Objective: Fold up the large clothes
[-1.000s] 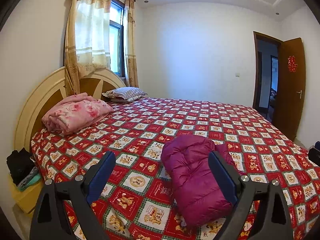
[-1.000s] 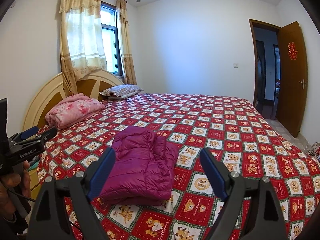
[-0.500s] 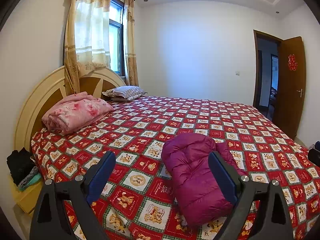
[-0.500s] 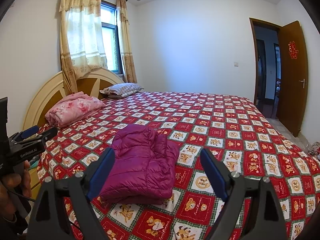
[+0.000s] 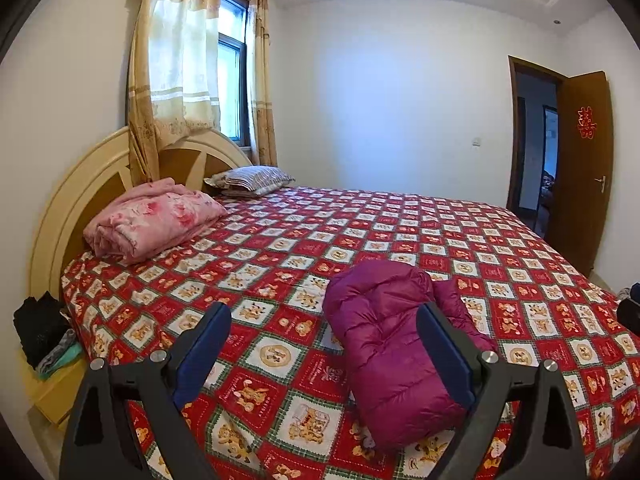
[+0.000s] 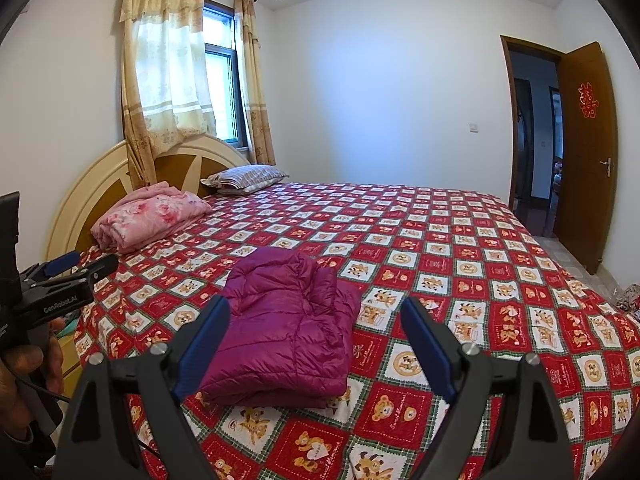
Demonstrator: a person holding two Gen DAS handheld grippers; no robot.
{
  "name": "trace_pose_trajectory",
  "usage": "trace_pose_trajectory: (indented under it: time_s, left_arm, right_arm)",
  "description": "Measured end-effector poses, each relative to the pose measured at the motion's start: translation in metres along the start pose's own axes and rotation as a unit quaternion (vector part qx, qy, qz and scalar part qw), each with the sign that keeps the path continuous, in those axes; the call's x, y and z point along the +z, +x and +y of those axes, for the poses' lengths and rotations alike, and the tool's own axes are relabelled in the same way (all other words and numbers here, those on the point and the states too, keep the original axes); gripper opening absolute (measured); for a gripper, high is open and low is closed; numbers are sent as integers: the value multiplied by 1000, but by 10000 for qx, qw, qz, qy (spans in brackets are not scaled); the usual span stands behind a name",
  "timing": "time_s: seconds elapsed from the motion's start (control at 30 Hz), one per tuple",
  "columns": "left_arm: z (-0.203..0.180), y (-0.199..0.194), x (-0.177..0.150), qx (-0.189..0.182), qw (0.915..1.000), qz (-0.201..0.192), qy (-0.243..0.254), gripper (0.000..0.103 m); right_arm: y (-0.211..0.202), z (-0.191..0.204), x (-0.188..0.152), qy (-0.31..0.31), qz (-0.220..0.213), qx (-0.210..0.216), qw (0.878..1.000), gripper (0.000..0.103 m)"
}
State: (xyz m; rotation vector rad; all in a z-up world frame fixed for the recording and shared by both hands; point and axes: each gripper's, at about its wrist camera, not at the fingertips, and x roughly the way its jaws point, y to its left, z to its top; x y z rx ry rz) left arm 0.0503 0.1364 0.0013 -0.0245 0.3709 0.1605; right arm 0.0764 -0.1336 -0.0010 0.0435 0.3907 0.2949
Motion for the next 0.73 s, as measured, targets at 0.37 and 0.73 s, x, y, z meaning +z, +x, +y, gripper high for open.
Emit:
trace_pose_trajectory:
  time_s: [0.37, 0.73]
  left_arm:
    - [-4, 3, 1, 127, 9999, 29, 59, 94]
    - [-7, 3, 0, 125, 9998, -44, 173, 94]
  right_arm:
    - [1, 5, -5, -31, 28, 10, 10000, 89]
    - [5, 5, -7, -47, 78, 33, 10000, 90]
